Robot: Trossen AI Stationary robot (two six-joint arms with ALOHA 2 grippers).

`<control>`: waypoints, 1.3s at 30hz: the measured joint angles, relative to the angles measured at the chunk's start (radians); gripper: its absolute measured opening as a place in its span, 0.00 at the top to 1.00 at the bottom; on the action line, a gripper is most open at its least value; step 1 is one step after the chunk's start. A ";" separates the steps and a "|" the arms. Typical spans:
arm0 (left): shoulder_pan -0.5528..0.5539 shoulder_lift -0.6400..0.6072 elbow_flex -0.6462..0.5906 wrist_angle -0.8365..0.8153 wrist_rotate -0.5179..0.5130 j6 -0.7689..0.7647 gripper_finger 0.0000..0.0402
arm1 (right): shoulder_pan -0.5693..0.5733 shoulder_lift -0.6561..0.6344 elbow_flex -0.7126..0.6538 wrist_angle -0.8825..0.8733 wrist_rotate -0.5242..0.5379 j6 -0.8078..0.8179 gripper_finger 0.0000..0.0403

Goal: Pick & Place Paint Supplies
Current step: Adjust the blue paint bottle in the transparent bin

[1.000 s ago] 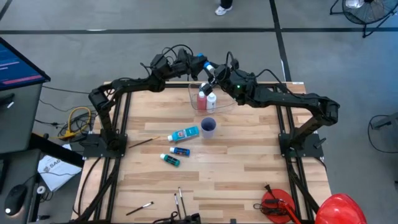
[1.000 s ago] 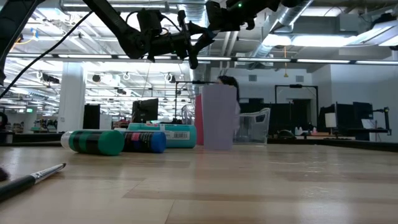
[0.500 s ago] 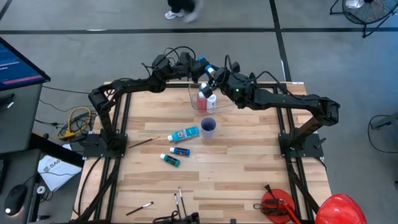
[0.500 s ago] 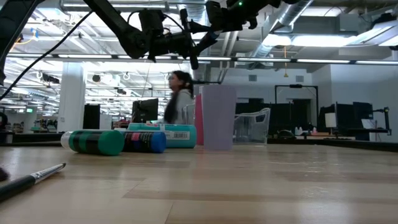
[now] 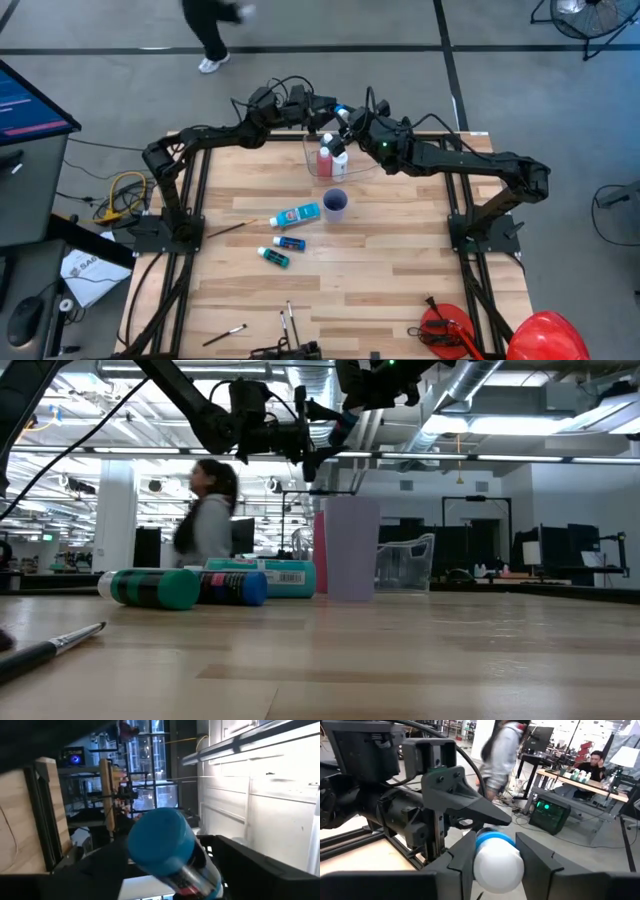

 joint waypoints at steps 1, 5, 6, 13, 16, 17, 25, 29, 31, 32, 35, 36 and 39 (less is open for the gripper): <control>0.000 0.000 0.000 -0.009 0.002 0.001 0.24 | 0.000 0.000 0.000 -0.001 0.000 0.000 0.72; 0.013 0.000 0.000 -0.015 0.010 0.017 0.10 | 0.002 0.000 0.000 -0.002 -0.004 0.000 0.74; 0.018 0.000 0.000 -0.016 0.011 0.017 0.07 | 0.002 0.000 0.000 -0.002 -0.004 0.000 0.74; 0.050 0.000 0.000 -0.022 0.071 0.017 0.02 | 0.013 0.000 0.001 -0.009 0.019 0.000 0.71; 0.064 0.000 0.000 -0.023 0.107 0.027 0.05 | 0.023 -0.010 0.001 -0.048 0.020 0.000 0.72; 0.070 0.000 0.000 -0.030 0.122 0.035 0.06 | 0.028 -0.011 0.001 -0.058 0.025 0.000 0.73; 0.125 0.000 0.000 -0.046 0.261 0.092 0.12 | 0.070 -0.081 0.002 -0.306 0.073 0.140 0.72; 0.147 0.000 0.001 -0.047 0.336 0.103 0.14 | 0.065 -0.134 0.002 -0.514 0.072 0.342 0.72; 0.155 0.000 0.001 -0.046 0.368 0.103 0.15 | 0.055 -0.161 0.002 -0.626 0.070 0.433 0.73; 0.159 0.000 0.001 -0.046 0.377 0.103 0.15 | 0.048 -0.171 0.002 -0.680 0.063 0.476 0.74; 0.169 0.000 0.001 -0.046 0.401 0.103 0.15 | 0.025 -0.180 0.002 -0.811 0.020 0.567 0.73; 0.170 0.000 0.001 -0.046 0.407 0.105 0.15 | 0.018 -0.179 0.001 -0.834 -0.001 0.587 0.73; 0.168 0.000 0.001 -0.046 0.418 0.110 0.15 | 0.001 -0.164 0.001 -0.850 -0.059 0.607 0.71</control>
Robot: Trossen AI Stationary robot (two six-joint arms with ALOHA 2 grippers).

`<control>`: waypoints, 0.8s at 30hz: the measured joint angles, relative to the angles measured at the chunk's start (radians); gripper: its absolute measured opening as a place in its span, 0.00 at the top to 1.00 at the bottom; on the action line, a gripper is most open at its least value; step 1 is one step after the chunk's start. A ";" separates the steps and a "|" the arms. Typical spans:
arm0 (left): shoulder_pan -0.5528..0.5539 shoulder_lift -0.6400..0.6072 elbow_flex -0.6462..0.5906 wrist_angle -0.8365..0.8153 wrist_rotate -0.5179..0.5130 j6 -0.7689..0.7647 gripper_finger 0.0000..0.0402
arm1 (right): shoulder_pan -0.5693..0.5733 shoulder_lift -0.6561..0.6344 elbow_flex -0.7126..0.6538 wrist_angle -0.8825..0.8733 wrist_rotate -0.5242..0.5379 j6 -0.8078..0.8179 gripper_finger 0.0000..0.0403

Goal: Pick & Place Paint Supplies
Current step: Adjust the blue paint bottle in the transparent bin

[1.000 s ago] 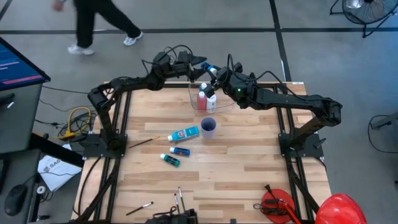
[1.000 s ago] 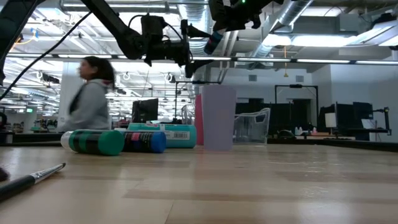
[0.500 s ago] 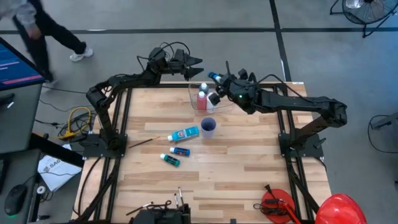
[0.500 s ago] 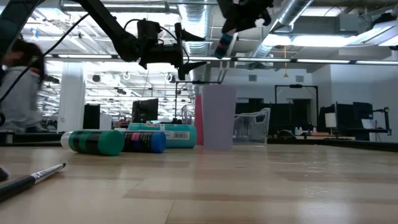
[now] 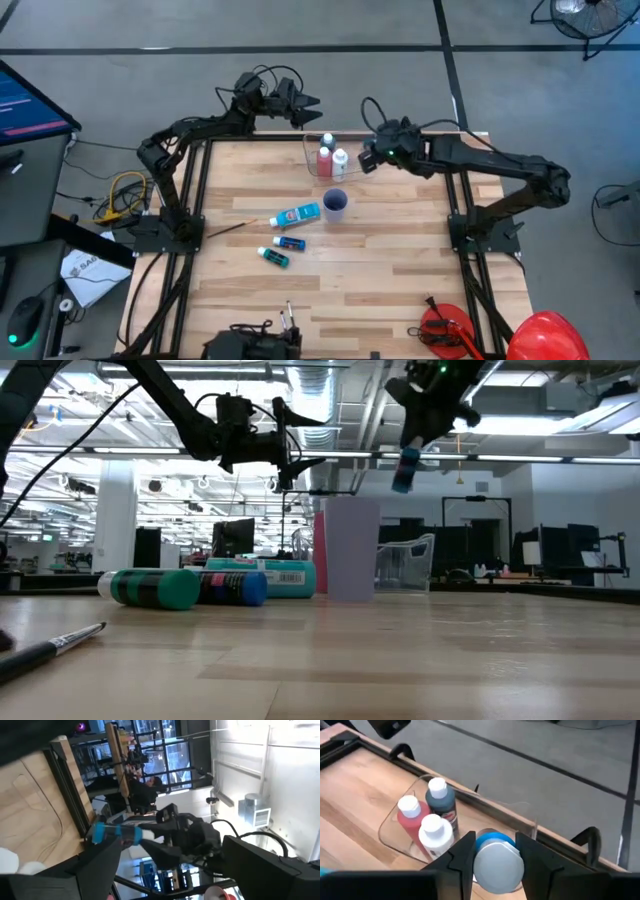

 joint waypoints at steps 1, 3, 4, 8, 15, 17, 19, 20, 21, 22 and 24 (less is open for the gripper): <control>-0.003 0.000 0.000 0.000 0.006 0.000 0.15 | -0.003 0.011 0.000 0.007 -0.009 -0.001 0.71; -0.011 0.000 0.000 0.000 0.010 0.002 0.16 | -0.004 0.035 0.000 0.008 -0.014 -0.003 0.72; -0.017 0.000 0.000 0.000 0.015 0.003 0.16 | -0.008 0.049 0.000 0.006 -0.015 -0.006 0.73; -0.039 0.000 0.000 0.000 0.035 0.001 0.16 | -0.041 0.102 0.000 0.011 -0.090 -0.014 0.74; -0.051 -0.001 0.000 0.001 0.097 0.007 0.16 | -0.103 0.193 0.000 0.039 -0.179 -0.016 0.71; -0.046 -0.011 -0.001 -0.001 0.098 0.019 0.16 | -0.122 0.215 -0.001 0.054 -0.209 -0.031 0.72; -0.045 -0.032 -0.012 0.002 0.092 0.022 0.16 | -0.138 0.228 -0.001 0.072 -0.225 -0.052 0.74; -0.043 -0.043 -0.020 0.002 0.090 0.024 0.16 | -0.145 0.234 0.000 0.079 -0.229 -0.061 0.74; -0.040 -0.057 -0.030 0.001 0.087 0.027 0.16 | -0.151 0.238 0.000 0.081 -0.233 -0.065 0.74; -0.037 -0.074 -0.045 -0.001 0.085 0.028 0.16 | -0.159 0.240 -0.001 0.078 -0.240 -0.067 0.74; -0.030 -0.110 -0.077 0.002 0.074 0.030 0.17 | -0.174 0.239 -0.001 0.085 -0.247 -0.068 0.74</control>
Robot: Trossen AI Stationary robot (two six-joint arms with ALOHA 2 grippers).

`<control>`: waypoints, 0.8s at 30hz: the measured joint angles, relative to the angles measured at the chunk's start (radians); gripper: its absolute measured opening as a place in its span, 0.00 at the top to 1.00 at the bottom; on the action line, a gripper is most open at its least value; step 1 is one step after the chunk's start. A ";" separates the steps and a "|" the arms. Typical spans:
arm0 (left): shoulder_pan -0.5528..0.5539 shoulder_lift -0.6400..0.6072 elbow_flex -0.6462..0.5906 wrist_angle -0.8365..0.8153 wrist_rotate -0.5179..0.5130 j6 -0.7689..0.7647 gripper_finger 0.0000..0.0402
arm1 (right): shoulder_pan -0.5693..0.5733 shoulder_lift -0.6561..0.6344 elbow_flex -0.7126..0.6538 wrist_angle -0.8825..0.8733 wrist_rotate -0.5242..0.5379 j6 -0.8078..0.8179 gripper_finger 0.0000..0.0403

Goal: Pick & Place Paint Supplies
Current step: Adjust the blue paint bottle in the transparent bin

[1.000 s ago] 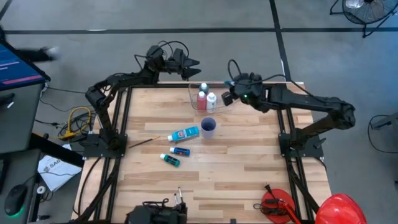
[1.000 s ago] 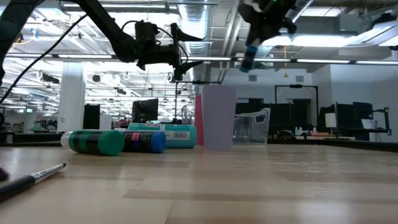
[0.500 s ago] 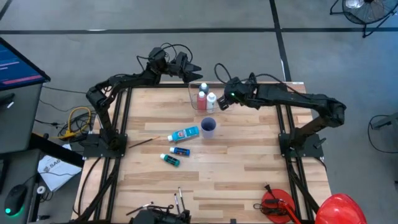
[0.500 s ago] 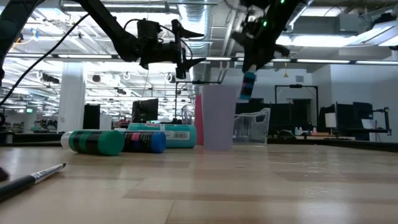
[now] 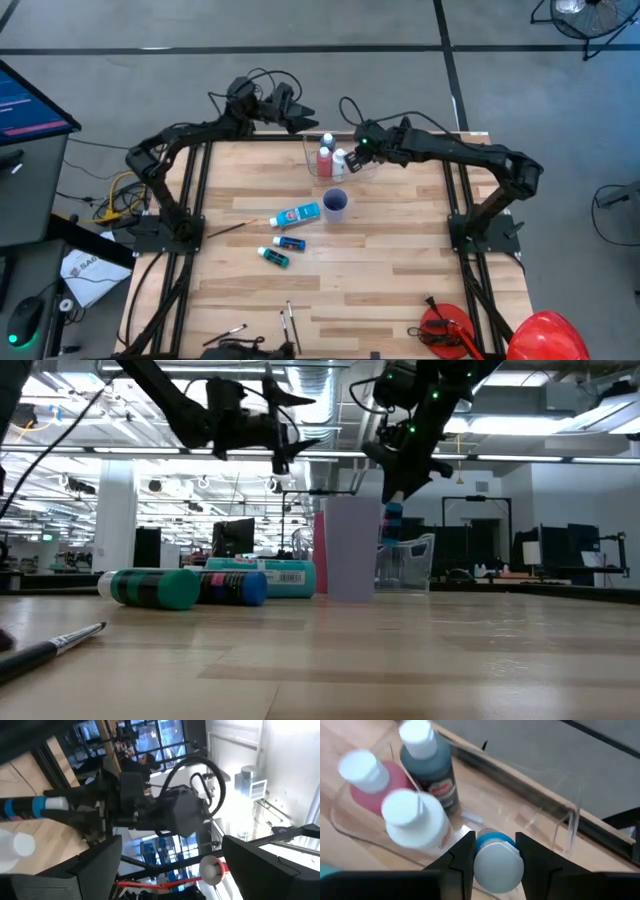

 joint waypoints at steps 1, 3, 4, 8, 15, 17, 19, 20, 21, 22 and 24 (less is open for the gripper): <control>0.005 -0.023 -0.022 -0.001 -0.005 0.003 0.17 | -0.008 -0.001 0.000 0.011 -0.003 0.000 0.73; 0.013 -0.070 -0.067 -0.002 -0.018 0.019 0.17 | -0.026 -0.001 0.001 0.019 -0.005 -0.003 0.72; 0.016 -0.096 -0.092 -0.002 -0.026 0.023 0.16 | -0.037 -0.001 0.001 0.023 -0.005 -0.012 0.71; 0.019 -0.225 -0.210 -0.003 -0.078 0.045 0.17 | -0.077 0.013 0.002 0.047 -0.027 -0.040 0.73; -0.009 -0.488 -0.429 -0.005 -0.269 0.060 0.17 | -0.109 0.080 0.001 0.050 -0.091 -0.053 0.72; -0.024 -0.561 -0.478 -0.003 -0.340 0.067 0.17 | -0.110 0.101 0.001 0.050 -0.091 -0.053 0.71; -0.043 -0.625 -0.520 -0.004 -0.400 0.075 0.17 | -0.115 0.115 0.001 0.067 -0.092 -0.053 0.71; -0.054 -0.654 -0.537 -0.004 -0.428 0.078 0.17 | -0.117 0.121 0.001 0.068 -0.094 -0.053 0.71; -0.067 -0.680 -0.553 -0.004 -0.455 0.083 0.17 | -0.118 0.128 0.001 0.070 -0.096 -0.053 0.72; -0.083 -0.702 -0.567 -0.004 -0.485 0.089 0.17 | -0.120 0.137 0.001 0.076 -0.100 -0.052 0.73; -0.116 -0.746 -0.590 -0.006 -0.550 0.098 0.17 | -0.122 0.152 0.001 0.085 -0.103 -0.050 0.74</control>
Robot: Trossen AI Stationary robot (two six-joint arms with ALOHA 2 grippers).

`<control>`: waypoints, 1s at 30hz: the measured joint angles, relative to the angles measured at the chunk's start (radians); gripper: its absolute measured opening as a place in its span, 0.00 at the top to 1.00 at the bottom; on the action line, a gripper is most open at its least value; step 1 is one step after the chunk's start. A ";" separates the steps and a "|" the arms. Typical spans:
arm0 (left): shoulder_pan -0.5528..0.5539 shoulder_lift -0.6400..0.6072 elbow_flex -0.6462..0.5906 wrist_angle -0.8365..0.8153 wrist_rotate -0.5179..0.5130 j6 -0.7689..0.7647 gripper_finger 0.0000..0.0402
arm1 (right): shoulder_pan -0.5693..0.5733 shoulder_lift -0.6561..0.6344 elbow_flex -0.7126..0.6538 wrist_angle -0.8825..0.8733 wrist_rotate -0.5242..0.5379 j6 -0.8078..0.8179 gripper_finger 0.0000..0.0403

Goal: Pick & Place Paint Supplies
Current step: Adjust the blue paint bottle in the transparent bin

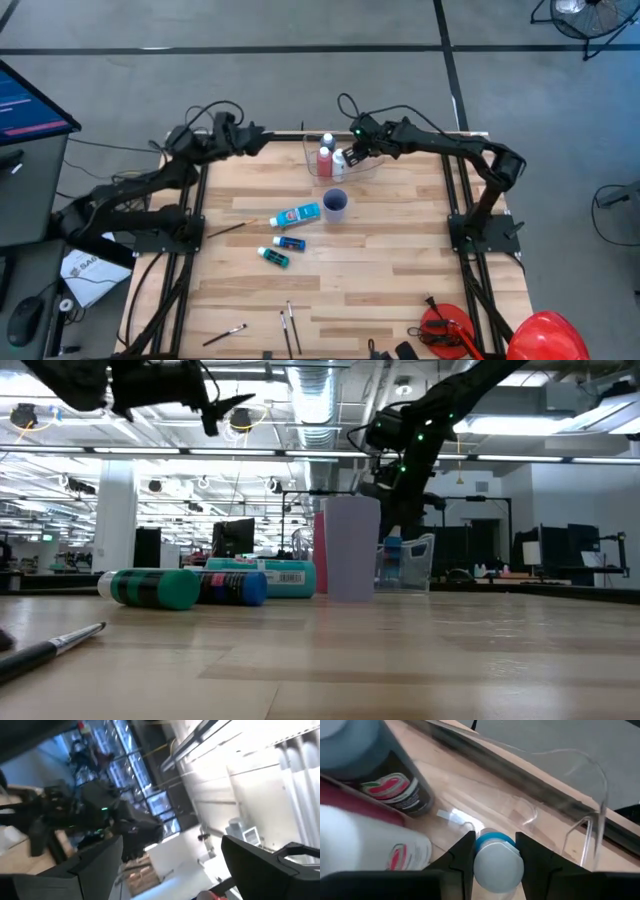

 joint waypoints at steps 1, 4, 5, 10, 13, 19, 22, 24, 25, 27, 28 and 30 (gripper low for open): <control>-0.020 -0.018 -0.008 0.001 -0.038 0.004 0.17 | -0.003 0.002 0.000 -0.001 0.000 0.011 0.74; -0.078 -0.050 -0.021 0.000 -0.143 0.032 0.18 | -0.010 0.011 0.002 -0.001 0.001 0.070 0.74; -0.095 -0.053 -0.021 0.000 -0.167 0.049 0.18 | -0.014 0.012 0.000 -0.015 0.006 0.082 0.73; -0.153 -0.042 -0.021 -0.001 -0.211 0.081 0.18 | -0.030 0.011 0.000 -0.002 0.034 0.114 0.71; -0.175 -0.020 -0.021 -0.008 -0.213 0.081 0.18 | -0.043 0.012 0.000 -0.003 0.030 0.114 0.73; -0.196 0.009 -0.021 -0.008 -0.214 0.079 0.18 | -0.045 0.011 0.000 0.006 0.027 0.114 0.74; -0.198 0.009 -0.021 -0.005 -0.216 0.083 0.18 | -0.050 0.012 0.000 0.005 0.024 0.114 0.71; -0.198 0.009 -0.021 -0.006 -0.220 0.083 0.18 | -0.052 0.025 0.001 0.009 0.027 0.114 0.71; -0.198 0.009 -0.021 -0.006 -0.223 0.084 0.18 | -0.053 0.031 0.001 0.006 0.026 0.115 0.71; -0.198 0.009 -0.021 -0.005 -0.225 0.085 0.18 | -0.053 0.036 -0.002 -0.016 0.027 0.113 0.72; -0.198 0.009 -0.021 -0.006 -0.225 0.085 0.18 | -0.052 0.042 0.000 0.005 0.027 0.114 0.73; -0.199 0.009 -0.021 -0.005 -0.225 0.085 0.18 | -0.051 0.046 0.001 0.007 0.019 0.113 0.74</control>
